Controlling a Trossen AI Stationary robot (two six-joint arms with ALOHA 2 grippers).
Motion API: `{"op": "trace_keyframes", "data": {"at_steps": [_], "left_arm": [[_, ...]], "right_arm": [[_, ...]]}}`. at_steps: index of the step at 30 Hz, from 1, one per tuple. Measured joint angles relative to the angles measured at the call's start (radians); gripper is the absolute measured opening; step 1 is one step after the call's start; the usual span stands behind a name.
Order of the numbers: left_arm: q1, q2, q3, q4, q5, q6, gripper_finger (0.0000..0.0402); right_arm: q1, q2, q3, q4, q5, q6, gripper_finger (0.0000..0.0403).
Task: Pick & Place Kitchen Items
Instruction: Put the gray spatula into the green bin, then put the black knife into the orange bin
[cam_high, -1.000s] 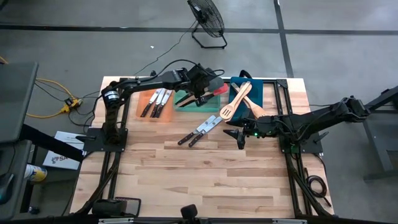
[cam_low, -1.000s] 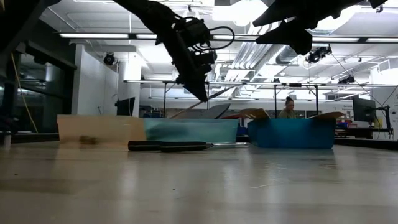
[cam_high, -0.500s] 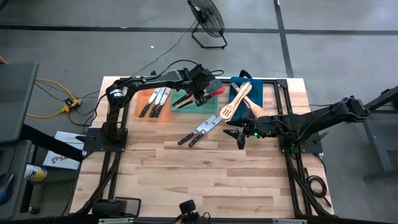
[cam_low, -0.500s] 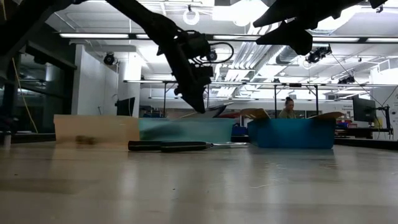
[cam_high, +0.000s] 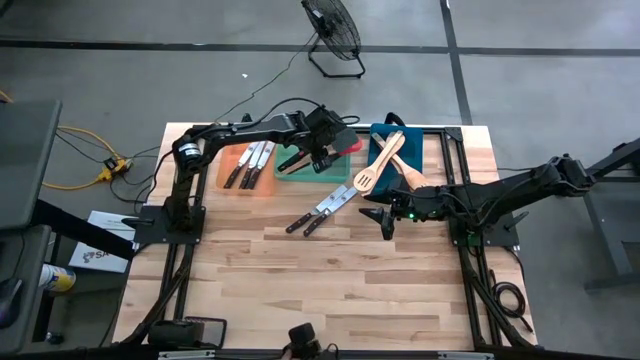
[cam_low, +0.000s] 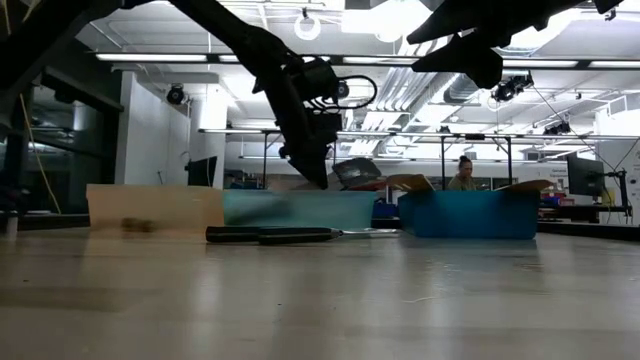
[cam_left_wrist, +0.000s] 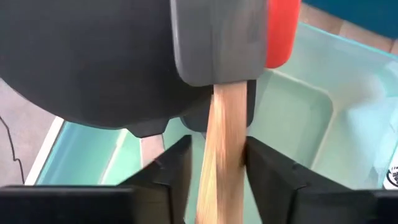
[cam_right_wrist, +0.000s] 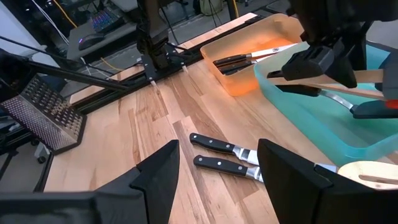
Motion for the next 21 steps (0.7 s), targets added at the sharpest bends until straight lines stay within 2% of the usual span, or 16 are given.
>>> {"op": "trace_keyframes", "data": {"at_steps": [4, 8, 16, 21], "left_arm": [[0.000, 0.000, 0.000, 0.002, 0.000, -0.001, 0.0189], [0.000, -0.023, 0.000, -0.001, 0.000, -0.009, 0.0218], [0.001, -0.110, 0.000, -0.059, 0.000, -0.013, 0.0217], [0.001, -0.168, 0.000, -0.170, 0.029, -0.017, 0.0208]], "right_arm": [[0.000, 0.000, 0.000, 0.000, 0.000, 0.000, 0.0209], [0.000, 0.000, 0.000, 0.000, 0.000, 0.000, 0.0209], [0.000, 0.000, 0.000, -0.003, 0.000, 0.000, 0.0209], [0.000, 0.000, 0.000, -0.003, 0.000, 0.000, 0.0209]]}}
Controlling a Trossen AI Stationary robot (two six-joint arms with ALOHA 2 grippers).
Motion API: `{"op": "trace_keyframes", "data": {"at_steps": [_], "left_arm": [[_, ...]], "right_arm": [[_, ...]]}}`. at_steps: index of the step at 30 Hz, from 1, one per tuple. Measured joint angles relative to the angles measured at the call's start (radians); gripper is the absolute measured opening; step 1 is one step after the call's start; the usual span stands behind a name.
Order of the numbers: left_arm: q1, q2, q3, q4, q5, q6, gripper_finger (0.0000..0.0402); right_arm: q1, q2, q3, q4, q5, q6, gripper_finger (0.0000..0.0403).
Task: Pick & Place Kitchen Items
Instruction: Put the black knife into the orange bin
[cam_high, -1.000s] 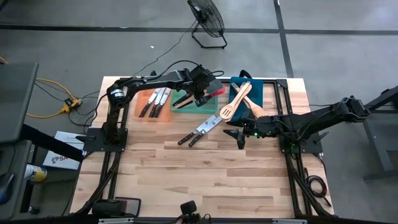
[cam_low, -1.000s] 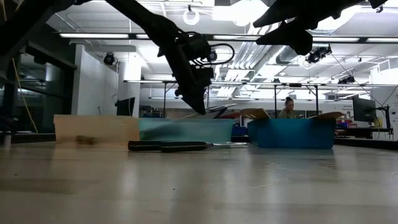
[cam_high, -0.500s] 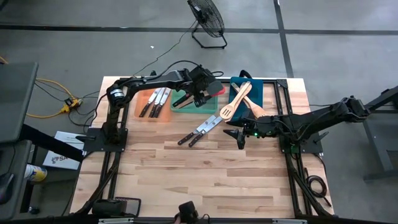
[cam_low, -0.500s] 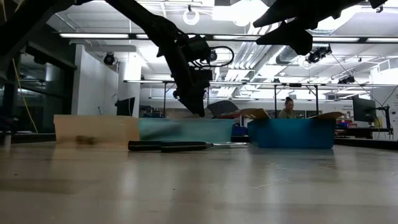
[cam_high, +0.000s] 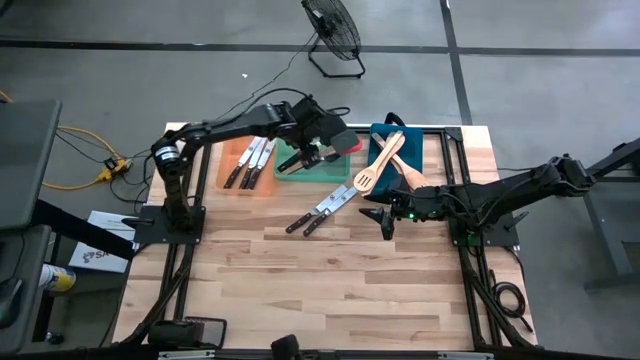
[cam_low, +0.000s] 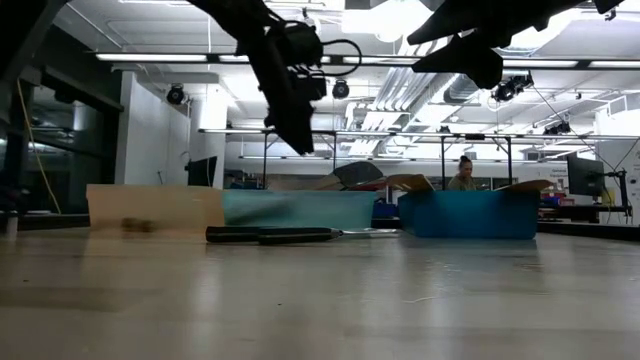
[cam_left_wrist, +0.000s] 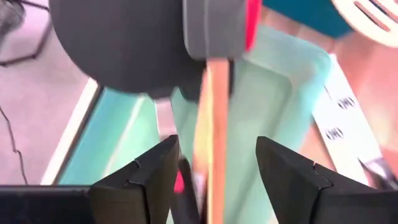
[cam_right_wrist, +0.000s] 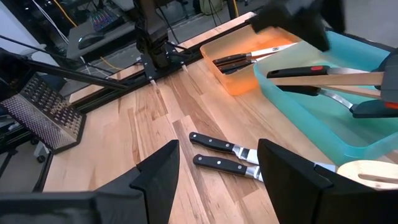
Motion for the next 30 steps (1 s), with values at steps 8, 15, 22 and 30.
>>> {"op": "trace_keyframes", "data": {"at_steps": [8, 15, 22, 30], "left_arm": [[-0.043, -0.042, 0.002, -0.183, 0.070, -0.060, 0.0191], [-0.136, -0.040, -0.069, -0.193, 0.046, -0.151, 0.0182], [-0.235, -0.039, -0.180, -0.141, -0.032, -0.283, 0.0181], [-0.318, -0.039, -0.245, -0.108, -0.070, -0.437, 0.0181]], "right_arm": [[0.001, 0.000, 0.000, -0.025, -0.003, 0.000, 0.0209], [0.001, 0.000, 0.000, -0.044, -0.006, 0.000, 0.0209], [0.001, 0.000, 0.000, -0.055, -0.006, 0.000, 0.0209], [0.001, 0.000, 0.000, -0.055, -0.004, 0.015, 0.0209]]}}
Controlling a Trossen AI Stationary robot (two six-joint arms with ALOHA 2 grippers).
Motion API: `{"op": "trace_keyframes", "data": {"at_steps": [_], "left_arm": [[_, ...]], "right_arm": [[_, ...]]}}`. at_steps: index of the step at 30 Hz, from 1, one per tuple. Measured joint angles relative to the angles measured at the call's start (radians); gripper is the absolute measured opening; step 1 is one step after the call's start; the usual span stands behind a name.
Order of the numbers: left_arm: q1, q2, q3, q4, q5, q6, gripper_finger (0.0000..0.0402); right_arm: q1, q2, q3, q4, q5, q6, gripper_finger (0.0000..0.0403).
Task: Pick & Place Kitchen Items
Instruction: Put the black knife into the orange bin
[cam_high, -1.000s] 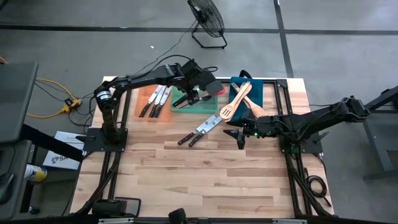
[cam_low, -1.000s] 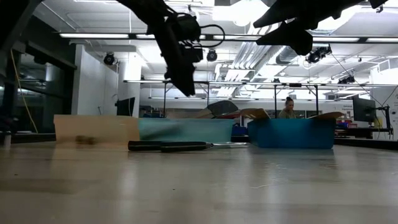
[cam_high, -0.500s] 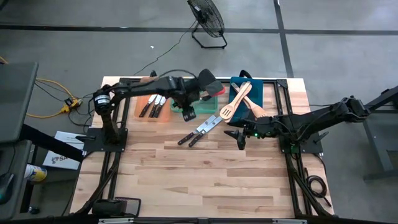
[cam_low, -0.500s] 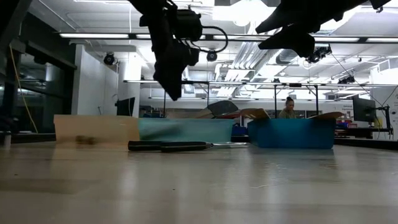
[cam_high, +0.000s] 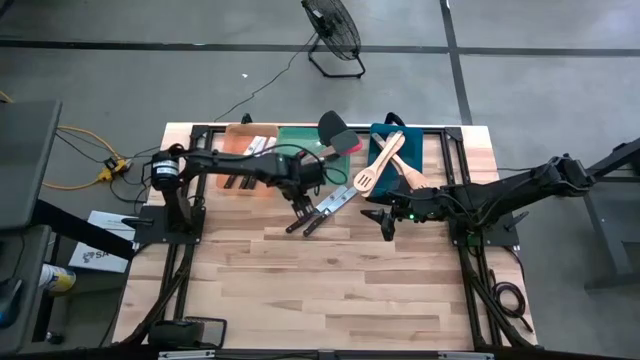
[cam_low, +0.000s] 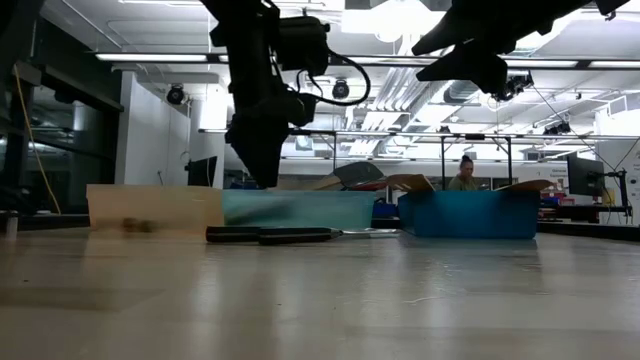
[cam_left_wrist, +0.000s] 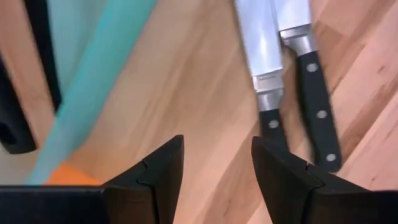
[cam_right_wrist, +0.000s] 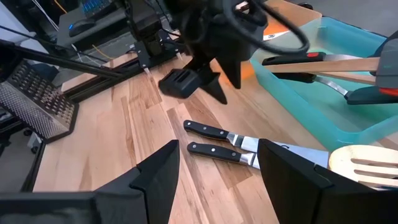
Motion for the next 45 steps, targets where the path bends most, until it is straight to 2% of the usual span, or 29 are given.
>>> {"op": "trace_keyframes", "data": {"at_steps": [15, 20, 32, 41, 45], "left_arm": [[-0.044, 0.007, -0.006, 0.016, -0.043, -0.095, 0.0181], [-0.050, 0.016, -0.007, 0.019, -0.045, -0.097, 0.0181], [-0.058, 0.015, -0.101, 0.078, -0.043, -0.116, 0.0181], [-0.078, 0.015, -0.106, 0.128, -0.030, -0.123, 0.0181], [-0.085, 0.015, -0.106, 0.155, -0.036, -0.117, 0.0181]], "right_arm": [[0.000, 0.000, 0.000, 0.001, 0.000, 0.008, 0.0209], [0.000, 0.000, 0.000, -0.001, 0.000, 0.009, 0.0209], [0.000, 0.000, 0.000, -0.002, 0.000, 0.036, 0.0209], [0.000, 0.000, 0.000, -0.028, 0.000, 0.059, 0.0209], [0.002, 0.000, 0.000, -0.041, -0.006, 0.012, 0.0209]]}}
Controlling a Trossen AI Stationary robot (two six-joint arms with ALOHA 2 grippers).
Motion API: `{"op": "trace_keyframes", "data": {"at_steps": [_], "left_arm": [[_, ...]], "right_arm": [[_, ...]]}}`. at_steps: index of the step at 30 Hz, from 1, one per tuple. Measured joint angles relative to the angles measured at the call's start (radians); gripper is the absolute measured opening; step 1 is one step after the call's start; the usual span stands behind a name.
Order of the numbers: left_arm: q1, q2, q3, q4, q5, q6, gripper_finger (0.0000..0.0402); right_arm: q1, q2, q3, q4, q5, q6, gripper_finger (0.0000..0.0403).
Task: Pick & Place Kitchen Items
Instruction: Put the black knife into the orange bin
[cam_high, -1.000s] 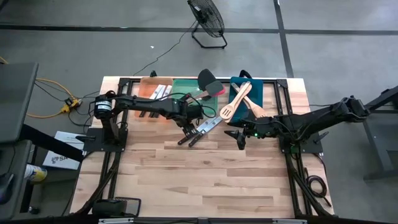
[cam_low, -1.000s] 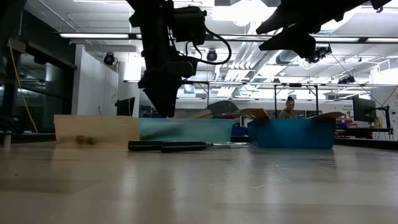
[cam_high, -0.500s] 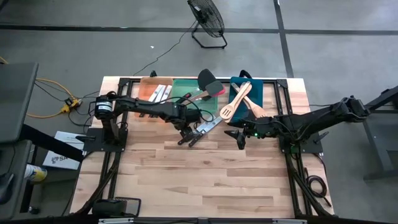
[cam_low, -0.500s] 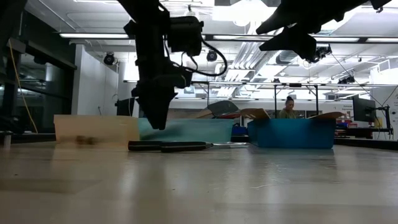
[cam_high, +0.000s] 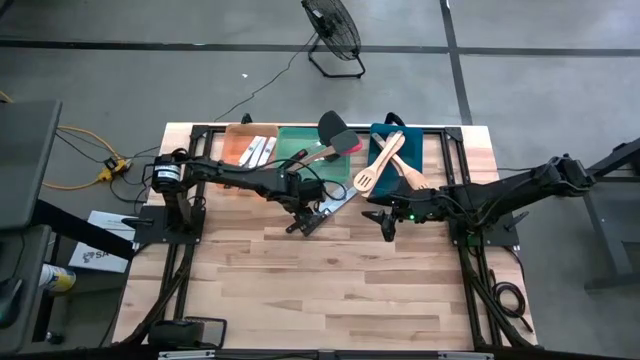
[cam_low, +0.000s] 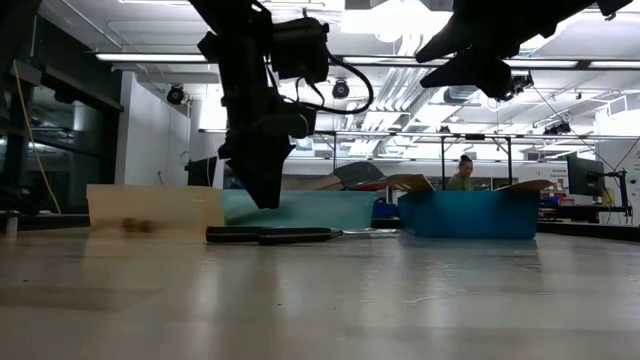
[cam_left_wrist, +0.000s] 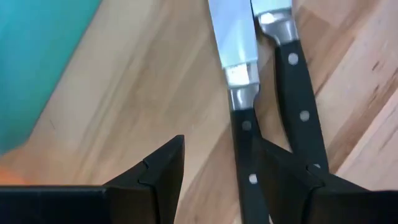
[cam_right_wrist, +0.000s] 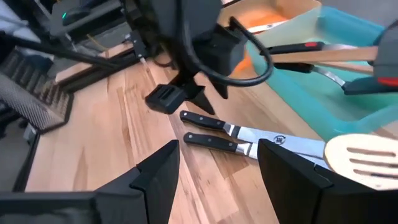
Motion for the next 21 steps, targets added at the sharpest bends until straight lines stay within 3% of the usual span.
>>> {"op": "trace_keyframes", "data": {"at_steps": [4, 14, 21], "left_arm": [[0.002, 0.000, 0.000, 0.012, 0.010, 0.001, 0.0181], [0.004, 0.000, -0.036, 0.037, 0.022, 0.002, 0.0181], [0.004, 0.000, -0.042, 0.043, 0.032, -0.006, 0.0181]], "right_arm": [[0.014, 0.000, -0.039, 0.074, -0.026, -0.079, 0.0209], [0.060, -0.010, -0.269, 0.510, -0.112, -0.128, 0.0209], [0.059, -0.128, -0.419, 0.688, -0.130, -0.137, 0.0209]]}}
